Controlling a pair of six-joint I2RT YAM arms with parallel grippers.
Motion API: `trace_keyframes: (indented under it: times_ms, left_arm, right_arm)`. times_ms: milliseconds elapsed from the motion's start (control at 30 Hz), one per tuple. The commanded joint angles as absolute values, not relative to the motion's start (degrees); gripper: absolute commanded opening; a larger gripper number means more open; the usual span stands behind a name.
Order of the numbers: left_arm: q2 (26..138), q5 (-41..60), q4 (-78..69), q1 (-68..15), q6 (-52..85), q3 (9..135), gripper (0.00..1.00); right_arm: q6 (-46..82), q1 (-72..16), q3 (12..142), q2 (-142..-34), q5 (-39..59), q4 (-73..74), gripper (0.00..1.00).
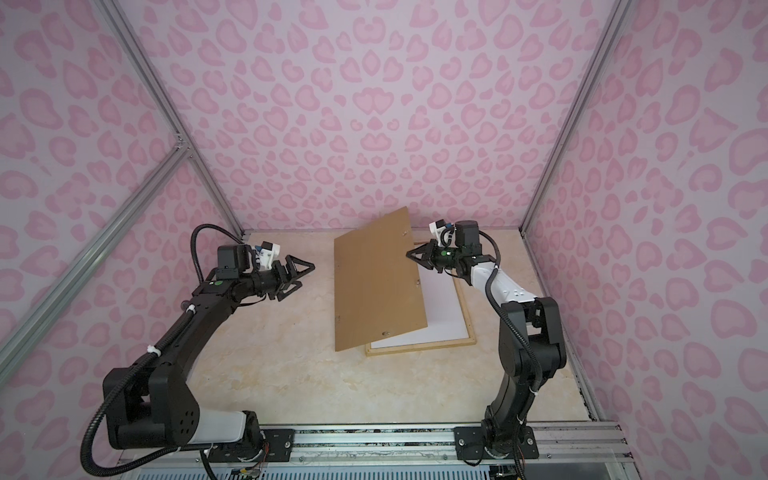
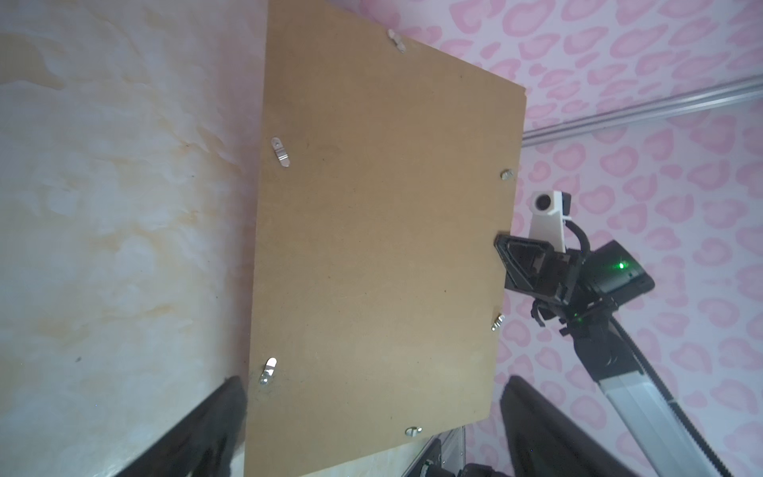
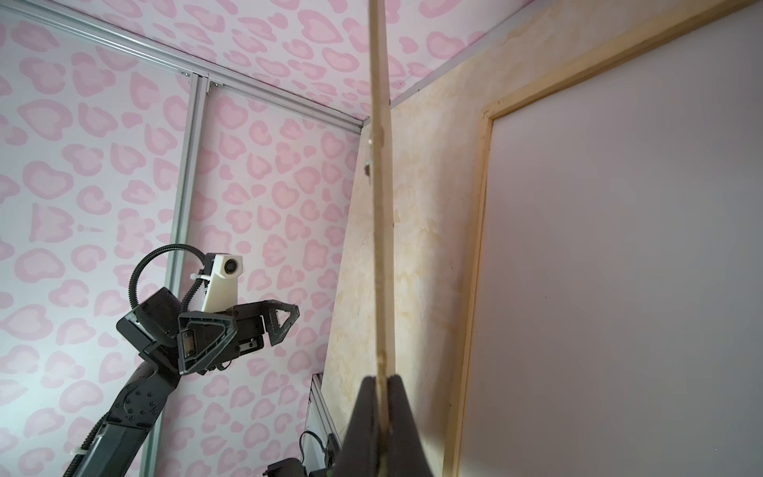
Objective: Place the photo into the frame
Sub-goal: 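Tilt the backing up with the right gripper while the left gripper releases and withdraws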
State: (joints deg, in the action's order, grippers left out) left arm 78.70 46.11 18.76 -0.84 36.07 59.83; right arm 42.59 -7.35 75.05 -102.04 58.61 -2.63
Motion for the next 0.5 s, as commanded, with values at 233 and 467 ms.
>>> trace_keyframes:
  times_ms: [233,467]
  left_arm:
    - [67.69,47.26,21.33,-14.22,25.18,51.09,0.97]
    - [63.68,49.89,18.60,-15.29,25.92,49.45,0.97]
  right_arm:
    - [32.58,1.92,84.11,-102.90,66.38,-20.87,0.00]
    - [19.18,6.42,93.31,-110.01,67.43,-38.20,0.00]
